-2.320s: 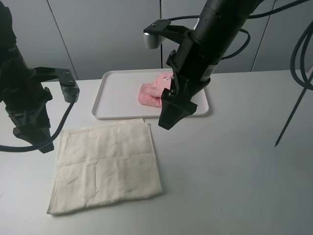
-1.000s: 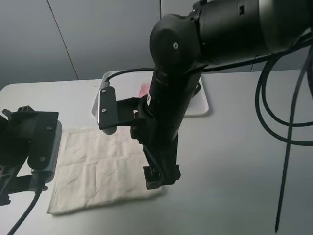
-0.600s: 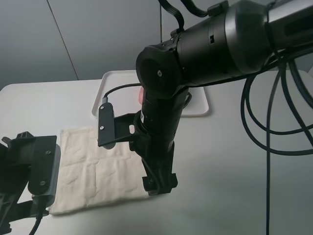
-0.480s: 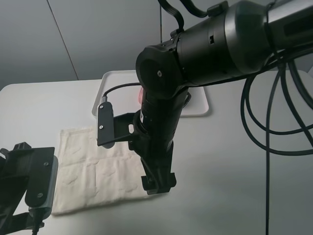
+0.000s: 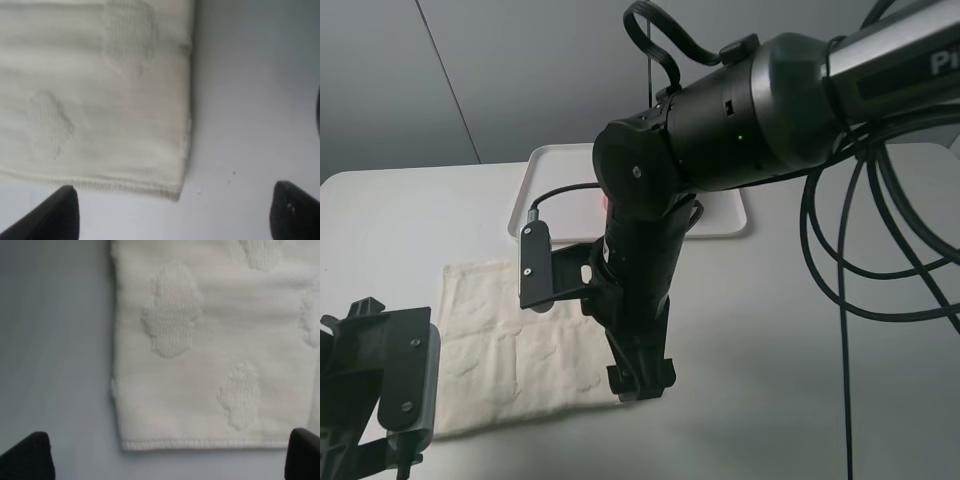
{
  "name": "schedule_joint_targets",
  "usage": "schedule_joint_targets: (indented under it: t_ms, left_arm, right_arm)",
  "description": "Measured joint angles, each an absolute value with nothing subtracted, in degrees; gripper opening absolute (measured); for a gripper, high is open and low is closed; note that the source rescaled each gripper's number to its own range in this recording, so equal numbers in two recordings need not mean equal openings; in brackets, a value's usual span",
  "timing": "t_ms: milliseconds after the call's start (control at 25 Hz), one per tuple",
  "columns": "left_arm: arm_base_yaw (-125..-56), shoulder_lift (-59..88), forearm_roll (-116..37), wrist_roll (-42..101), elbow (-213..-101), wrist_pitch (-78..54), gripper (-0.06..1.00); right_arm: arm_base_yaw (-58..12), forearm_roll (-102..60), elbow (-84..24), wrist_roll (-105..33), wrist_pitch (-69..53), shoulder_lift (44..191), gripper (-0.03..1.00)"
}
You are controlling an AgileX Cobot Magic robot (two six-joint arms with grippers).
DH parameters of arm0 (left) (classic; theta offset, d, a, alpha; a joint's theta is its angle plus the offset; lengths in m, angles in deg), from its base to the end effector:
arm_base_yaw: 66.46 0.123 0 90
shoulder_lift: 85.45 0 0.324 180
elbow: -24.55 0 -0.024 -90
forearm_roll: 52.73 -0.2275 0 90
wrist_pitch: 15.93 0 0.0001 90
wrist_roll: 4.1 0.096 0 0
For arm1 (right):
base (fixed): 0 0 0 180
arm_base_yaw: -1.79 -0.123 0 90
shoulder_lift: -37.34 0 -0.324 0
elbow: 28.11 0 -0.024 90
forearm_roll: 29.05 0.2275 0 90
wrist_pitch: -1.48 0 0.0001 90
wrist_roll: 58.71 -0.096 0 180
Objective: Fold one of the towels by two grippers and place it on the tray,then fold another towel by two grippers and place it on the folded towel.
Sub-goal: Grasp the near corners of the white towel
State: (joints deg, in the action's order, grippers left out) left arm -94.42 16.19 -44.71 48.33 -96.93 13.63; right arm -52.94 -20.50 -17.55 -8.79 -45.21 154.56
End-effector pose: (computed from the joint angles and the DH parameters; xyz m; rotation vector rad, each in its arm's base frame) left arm 0.1121 -0.0670 0.1977 1.7386 2.3121 -0.0453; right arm 0.1950 0.2937 0.1958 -2.3168 1.9759 0.1790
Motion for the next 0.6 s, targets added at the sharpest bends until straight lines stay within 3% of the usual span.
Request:
schedule_joint_targets:
  t_ms: [440, 600]
  left_arm:
    - [-94.6, 8.5, -45.0, 48.3, -96.9, 10.0, 0.99]
    - [-97.7, 6.3, -45.0, 48.3, -96.9, 8.2, 0.99]
  right_arm:
    - [-52.9, -20.5, -17.1, -8.5, -43.8, 155.7, 1.00]
    - [-52.9, -20.4, -17.1, -8.3, -42.9, 155.7, 1.00]
